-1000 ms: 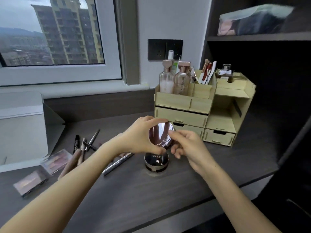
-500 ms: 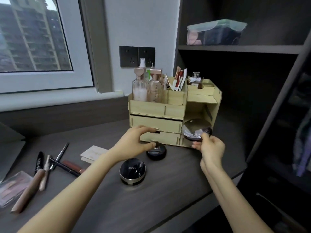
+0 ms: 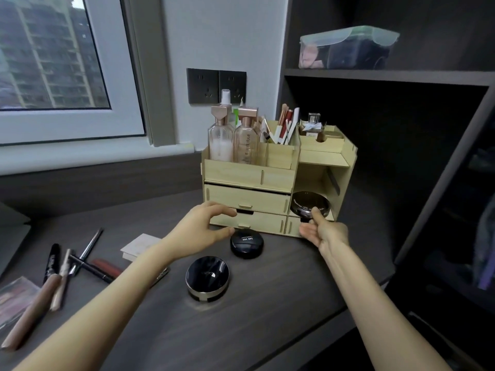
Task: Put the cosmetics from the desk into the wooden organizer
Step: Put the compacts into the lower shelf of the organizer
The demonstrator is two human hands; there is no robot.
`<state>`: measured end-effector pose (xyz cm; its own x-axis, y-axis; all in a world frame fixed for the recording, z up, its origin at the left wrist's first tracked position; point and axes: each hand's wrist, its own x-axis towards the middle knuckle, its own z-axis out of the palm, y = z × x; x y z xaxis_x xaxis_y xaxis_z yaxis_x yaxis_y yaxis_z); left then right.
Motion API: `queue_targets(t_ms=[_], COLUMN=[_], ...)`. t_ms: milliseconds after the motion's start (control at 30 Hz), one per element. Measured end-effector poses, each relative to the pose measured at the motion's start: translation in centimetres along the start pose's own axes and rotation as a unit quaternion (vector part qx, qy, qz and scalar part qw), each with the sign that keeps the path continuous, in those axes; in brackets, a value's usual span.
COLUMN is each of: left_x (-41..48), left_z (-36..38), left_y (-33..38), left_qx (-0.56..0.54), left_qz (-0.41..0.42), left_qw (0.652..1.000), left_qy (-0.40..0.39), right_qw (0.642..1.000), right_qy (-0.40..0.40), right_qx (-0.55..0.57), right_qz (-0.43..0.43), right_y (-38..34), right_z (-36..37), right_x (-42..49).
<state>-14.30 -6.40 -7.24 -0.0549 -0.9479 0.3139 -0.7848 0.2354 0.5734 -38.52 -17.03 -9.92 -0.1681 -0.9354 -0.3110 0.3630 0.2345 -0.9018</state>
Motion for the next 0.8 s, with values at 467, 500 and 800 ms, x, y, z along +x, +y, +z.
queue_targets(t_ms=[467,500,800], left_x=[-6.1,-6.5,-6.7], left_z=[-0.5,0.0,1.9], left_y=[-1.8,-1.8,-2.1], left_qx=[0.122,0.122,0.030], left_qz=[-0.128,-0.125,-0.126], left_qw=[0.963,0.963,0.990], left_qy=[-0.205,-0.204,-0.061], right_qw=[0.691,0.687,0.672], right_qy=[-0.267,-0.311,-0.409], right_qx=[-0.547,-0.541,-0.519], right_qz=[-0.390,-0.372,-0.335], right_y=[5.6,5.7,8.9], right_z=[2.3,2.6,2.5], right_x=[-7.3,-7.7,-7.9])
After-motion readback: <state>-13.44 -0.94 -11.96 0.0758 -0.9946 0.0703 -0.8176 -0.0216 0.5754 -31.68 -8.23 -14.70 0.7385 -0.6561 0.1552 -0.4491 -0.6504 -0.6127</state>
